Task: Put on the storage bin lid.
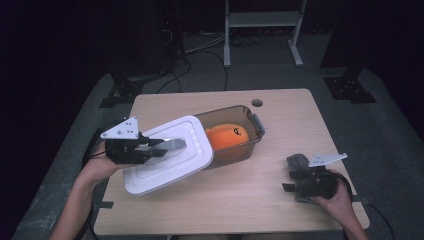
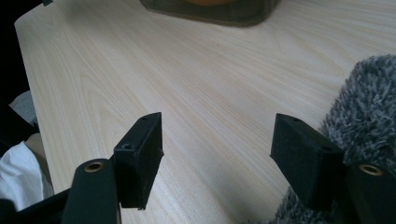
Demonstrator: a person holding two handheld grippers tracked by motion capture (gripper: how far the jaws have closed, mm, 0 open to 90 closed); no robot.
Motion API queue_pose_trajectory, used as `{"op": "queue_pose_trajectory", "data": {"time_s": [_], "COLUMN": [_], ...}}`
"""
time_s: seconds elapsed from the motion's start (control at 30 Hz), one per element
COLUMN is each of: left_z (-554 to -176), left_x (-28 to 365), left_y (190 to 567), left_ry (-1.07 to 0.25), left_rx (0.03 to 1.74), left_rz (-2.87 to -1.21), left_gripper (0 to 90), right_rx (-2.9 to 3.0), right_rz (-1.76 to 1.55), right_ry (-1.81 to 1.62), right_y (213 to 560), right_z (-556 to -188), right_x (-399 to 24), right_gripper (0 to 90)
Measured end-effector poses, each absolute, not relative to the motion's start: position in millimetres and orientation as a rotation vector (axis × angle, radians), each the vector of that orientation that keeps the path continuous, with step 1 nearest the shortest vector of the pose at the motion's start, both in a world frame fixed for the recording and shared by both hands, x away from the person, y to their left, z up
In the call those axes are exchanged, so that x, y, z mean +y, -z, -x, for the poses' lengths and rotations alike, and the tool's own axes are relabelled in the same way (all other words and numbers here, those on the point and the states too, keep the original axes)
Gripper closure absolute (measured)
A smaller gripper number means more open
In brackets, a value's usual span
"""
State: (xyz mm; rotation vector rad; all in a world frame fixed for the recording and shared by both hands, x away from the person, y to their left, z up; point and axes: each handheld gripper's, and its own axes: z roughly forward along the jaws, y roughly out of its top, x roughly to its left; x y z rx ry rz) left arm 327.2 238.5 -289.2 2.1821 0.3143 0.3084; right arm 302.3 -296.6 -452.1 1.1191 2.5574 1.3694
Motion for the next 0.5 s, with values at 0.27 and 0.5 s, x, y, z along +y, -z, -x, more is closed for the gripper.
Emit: {"op": "queue_pose_trajectory", "data": {"time_s": [0.27, 0.5], "left_z": [-342, -355], "left_x": [219, 201], "left_y": [286, 281], "left_ry": [-0.286, -0.270], "left_rx": [0.294, 0.274], "left_rz": [-2.185, -2.195], "left_gripper": [66.6, 66.7], "right_rx": [2.555, 2.556], "right_rz": [-1.118, -1.114], "right_ry": [-1.375, -1.378], "right_y": [452, 452], "right_z": [-302, -303], "right_x": [-297, -297], "right_gripper": [32.8, 32.8]}}
